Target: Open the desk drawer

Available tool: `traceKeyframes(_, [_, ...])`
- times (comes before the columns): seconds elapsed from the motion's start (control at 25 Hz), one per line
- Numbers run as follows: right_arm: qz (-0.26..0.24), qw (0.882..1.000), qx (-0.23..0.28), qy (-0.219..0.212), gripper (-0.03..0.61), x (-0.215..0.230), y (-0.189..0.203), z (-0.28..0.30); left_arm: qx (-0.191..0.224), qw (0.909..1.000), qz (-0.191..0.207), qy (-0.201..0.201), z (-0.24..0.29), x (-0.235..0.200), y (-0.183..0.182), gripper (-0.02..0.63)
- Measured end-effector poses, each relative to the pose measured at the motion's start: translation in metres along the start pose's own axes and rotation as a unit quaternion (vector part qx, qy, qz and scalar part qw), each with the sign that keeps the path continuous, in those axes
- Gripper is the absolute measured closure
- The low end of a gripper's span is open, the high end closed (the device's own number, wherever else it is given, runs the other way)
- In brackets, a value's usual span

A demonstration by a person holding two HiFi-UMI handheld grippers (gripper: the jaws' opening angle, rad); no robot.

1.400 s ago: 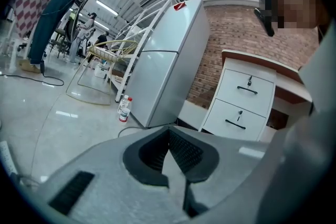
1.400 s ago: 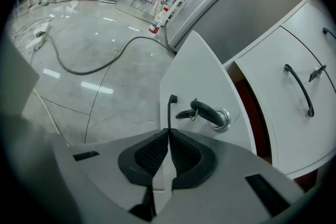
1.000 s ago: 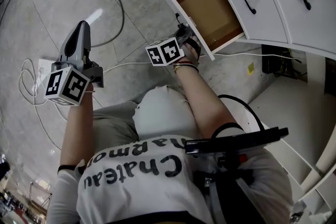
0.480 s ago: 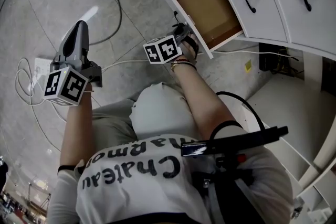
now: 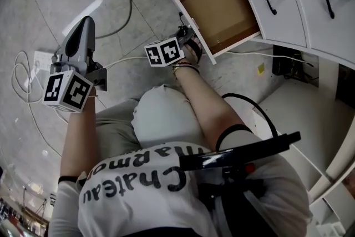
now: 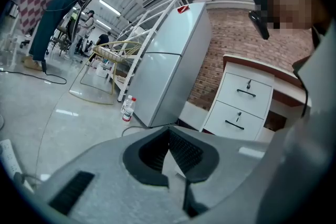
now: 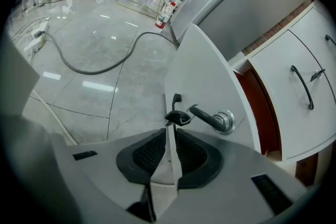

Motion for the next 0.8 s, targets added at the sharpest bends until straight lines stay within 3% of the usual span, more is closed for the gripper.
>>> traceKeyframes(0.48, [-0.022,0.999,-0.005,0.023,0.534,-0.013,0.007,0.004,0.023,0.9996,0.006,-0.014,-0.011,-0.015,-0.006,0.598])
traceKeyframes(0.56, [-0.008,1.000,-0.007,0.017,0.534,-0.012,0.007,0.005,0.024,0.9996,0.005,-0.011,-0.008,-0.013,-0.005,0.598])
traceKeyframes(0.72, [0.017,1.000,-0.014,-0.016,0.437,-0.019,0.007,0.006,0.018,0.9998,0.010,-0.001,0.002,0.000,-0.002,0.598])
traceKeyframes(0.8, [0.013,1.000,-0.014,-0.020,0.431,-0.020,0.006,0.007,0.009,0.9998,0.019,0.006,0.007,0.005,0.002,0.598])
Point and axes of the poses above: the fingertips, and each gripper's own axes: z forward along the fingers, x to its right, y out of its underside, the point moved 1 cm from there along -z, backward along the fingers, and after that the axes turned 8 degrees about z, right-handed, at the moved point
